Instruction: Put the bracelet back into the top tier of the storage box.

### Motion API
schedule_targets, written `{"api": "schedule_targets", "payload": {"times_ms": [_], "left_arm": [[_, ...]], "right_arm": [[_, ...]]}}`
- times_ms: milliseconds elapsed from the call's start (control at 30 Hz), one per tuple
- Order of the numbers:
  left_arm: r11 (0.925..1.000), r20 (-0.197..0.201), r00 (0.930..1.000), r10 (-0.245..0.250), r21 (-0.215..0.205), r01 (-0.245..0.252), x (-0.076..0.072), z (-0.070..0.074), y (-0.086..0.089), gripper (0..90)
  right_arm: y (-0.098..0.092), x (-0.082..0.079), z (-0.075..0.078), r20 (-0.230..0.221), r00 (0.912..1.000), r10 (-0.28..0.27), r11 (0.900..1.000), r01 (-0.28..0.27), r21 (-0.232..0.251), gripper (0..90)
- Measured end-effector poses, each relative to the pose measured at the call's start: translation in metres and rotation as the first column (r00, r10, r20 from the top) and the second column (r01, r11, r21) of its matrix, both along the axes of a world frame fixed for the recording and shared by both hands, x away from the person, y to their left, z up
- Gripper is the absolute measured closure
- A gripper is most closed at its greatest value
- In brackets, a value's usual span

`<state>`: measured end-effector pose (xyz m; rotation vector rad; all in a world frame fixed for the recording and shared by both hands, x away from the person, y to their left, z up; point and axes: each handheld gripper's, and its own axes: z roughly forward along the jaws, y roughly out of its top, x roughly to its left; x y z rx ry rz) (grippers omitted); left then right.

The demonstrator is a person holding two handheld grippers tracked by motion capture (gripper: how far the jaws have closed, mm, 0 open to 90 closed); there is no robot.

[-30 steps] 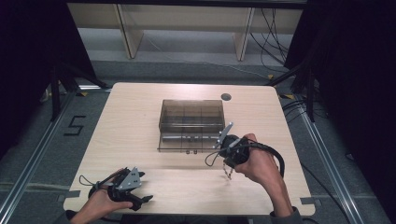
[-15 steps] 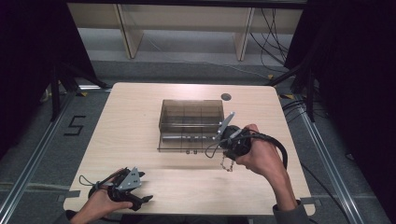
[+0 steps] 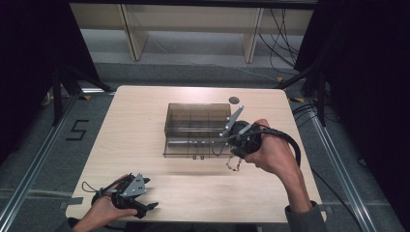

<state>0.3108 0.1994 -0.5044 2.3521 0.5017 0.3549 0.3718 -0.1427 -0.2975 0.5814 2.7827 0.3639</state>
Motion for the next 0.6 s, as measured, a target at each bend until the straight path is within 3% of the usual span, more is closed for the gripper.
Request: {"api": "schedule_targets", "payload": {"times_ms": [600], "left_arm": [[1.0,0.002,1.0,0.006,-0.005,-0.006,0.0,0.0,0.0,16.2]], "right_arm": [[0.003,0.01,0.026,0.03,0.9993,0.025,1.0,-0.025,0.006,80.7]]}}
